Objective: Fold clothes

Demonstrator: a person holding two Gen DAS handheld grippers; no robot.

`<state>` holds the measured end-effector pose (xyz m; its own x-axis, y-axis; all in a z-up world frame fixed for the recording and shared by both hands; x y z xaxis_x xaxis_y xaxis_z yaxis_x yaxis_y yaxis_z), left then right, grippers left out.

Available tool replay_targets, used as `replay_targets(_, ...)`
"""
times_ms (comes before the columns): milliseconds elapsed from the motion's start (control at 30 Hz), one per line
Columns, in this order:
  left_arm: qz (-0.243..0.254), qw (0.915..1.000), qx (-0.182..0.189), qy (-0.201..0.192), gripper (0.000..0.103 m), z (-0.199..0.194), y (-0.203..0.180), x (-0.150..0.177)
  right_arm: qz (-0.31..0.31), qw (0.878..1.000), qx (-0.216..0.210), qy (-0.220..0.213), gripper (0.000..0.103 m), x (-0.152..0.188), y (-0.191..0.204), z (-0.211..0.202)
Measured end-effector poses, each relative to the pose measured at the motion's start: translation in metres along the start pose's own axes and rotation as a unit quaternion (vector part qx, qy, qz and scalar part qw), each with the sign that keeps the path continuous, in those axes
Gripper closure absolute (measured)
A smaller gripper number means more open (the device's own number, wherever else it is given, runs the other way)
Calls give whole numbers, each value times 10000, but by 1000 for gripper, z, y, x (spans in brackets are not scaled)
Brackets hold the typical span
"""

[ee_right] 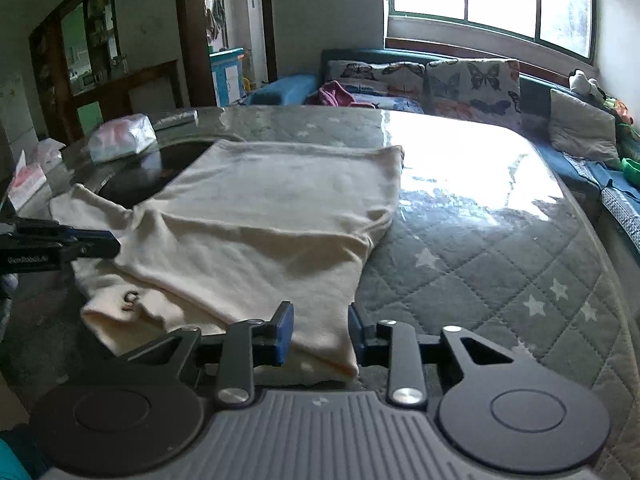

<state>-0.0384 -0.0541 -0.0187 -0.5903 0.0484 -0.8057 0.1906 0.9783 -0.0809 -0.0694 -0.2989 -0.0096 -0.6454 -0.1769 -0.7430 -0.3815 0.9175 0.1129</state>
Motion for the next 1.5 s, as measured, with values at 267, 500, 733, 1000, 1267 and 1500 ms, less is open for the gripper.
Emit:
replay_targets(267, 210, 9994, -240, -137, 100, -7, 1, -7, 34, 9998, 148, -106, 80, -10, -14, 1)
replay_targets(500, 112, 9995, -253, -167, 98, -8, 3, -20, -403, 9989, -157, -185, 80, -42, 3, 26)
replay_targets(733, 220, 9997, 55, -96, 97, 14, -16, -29, -505, 9987, -112, -43, 81, -46, 4, 53)
replay_targets(1000, 210, 9997, -60, 118, 97, 47, -14, -27, -423, 9991, -67, 2, 82, -43, 0, 56)
replay_targets(1267, 137, 9999, -72, -1, 95, 24, 0, -19, -562, 9984, -94, -60, 81, -48, 9, 48)
replay_targets(1500, 141, 9998, -148, 29, 91, 12, 4, -8, -850, 9945, -614, 56, 80, -41, 51, 47)
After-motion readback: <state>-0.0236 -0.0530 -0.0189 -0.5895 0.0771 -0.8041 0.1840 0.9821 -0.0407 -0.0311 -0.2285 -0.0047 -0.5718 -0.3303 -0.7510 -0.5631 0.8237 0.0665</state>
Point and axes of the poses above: each gripper's, at about its wrist camera, not at the fingertips, and z roughly the way its jaws point, y to its left, x to its underside, the point moved 7 cm from there along z, roughly the way its jaws point, and after that the axes turned 6 degrees about -x, right-handed, at the moved point
